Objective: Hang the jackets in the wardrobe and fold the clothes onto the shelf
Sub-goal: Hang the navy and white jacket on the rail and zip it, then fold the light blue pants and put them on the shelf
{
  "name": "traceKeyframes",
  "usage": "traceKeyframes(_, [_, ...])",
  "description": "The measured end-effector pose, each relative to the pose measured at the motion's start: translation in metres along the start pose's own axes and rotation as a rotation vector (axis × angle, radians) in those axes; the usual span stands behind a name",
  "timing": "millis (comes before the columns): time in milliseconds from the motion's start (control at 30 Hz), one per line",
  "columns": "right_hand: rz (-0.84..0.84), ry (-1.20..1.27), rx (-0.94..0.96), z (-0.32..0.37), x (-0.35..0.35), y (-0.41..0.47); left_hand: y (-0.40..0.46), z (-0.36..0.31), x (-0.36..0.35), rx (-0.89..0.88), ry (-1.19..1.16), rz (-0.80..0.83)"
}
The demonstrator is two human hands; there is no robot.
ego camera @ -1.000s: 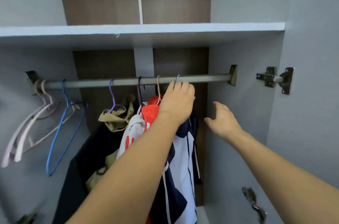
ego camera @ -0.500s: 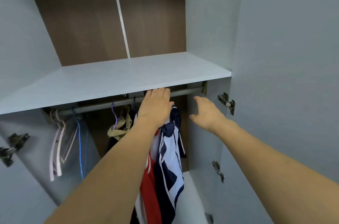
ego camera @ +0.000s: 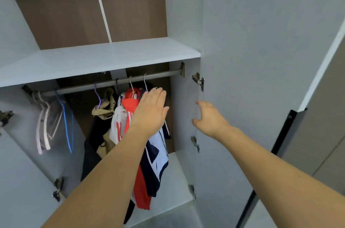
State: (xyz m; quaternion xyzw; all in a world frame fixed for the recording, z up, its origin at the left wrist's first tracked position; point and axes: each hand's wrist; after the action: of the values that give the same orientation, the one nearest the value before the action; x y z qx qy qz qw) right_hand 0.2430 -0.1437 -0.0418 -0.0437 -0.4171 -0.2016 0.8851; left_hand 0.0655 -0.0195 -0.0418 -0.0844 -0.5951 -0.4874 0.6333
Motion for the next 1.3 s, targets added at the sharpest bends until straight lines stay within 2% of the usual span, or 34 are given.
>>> traceKeyframes(100, [-0.024, 0.0, -0.041, -0.015, 0.006, -0.034, -0.01, -0.03, 0.002, -0.063, -0.036, 0.0])
traceKeyframes(267, [-0.113, 0.012, -0.138, -0.031, 0.009, -0.089, -0.024, -0.065, 0.011, -0.174, -0.203, -0.09])
traceKeyframes(400, [-0.19, 0.029, -0.233, -0.037, 0.003, -0.135, -0.038, -0.085, 0.018, -0.333, -0.334, -0.217])
traceKeyframes(600, [-0.302, 0.01, -0.416, -0.064, 0.016, -0.233, -0.072, -0.145, 0.018, -0.574, -0.443, -0.307])
traceKeyframes(800, [-0.481, -0.013, -0.669, -0.111, 0.057, -0.335, -0.09, -0.258, 0.056, -0.798, -0.561, -0.332])
traceKeyframes(1300, [-0.799, 0.035, -0.909, -0.277, 0.202, -0.57, -0.083, -0.595, 0.169, -1.049, -0.6, -0.314])
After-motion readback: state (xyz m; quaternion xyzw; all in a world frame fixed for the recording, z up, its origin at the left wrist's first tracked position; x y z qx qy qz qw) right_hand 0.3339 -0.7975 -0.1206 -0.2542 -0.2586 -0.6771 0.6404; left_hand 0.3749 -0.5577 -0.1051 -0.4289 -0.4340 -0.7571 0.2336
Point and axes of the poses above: each hand's wrist, its own y-axis towards the middle knuckle, its own x-axis out of the back of the hand, z = x × y, and after that the axes turned 9 degrees about y, right-handed
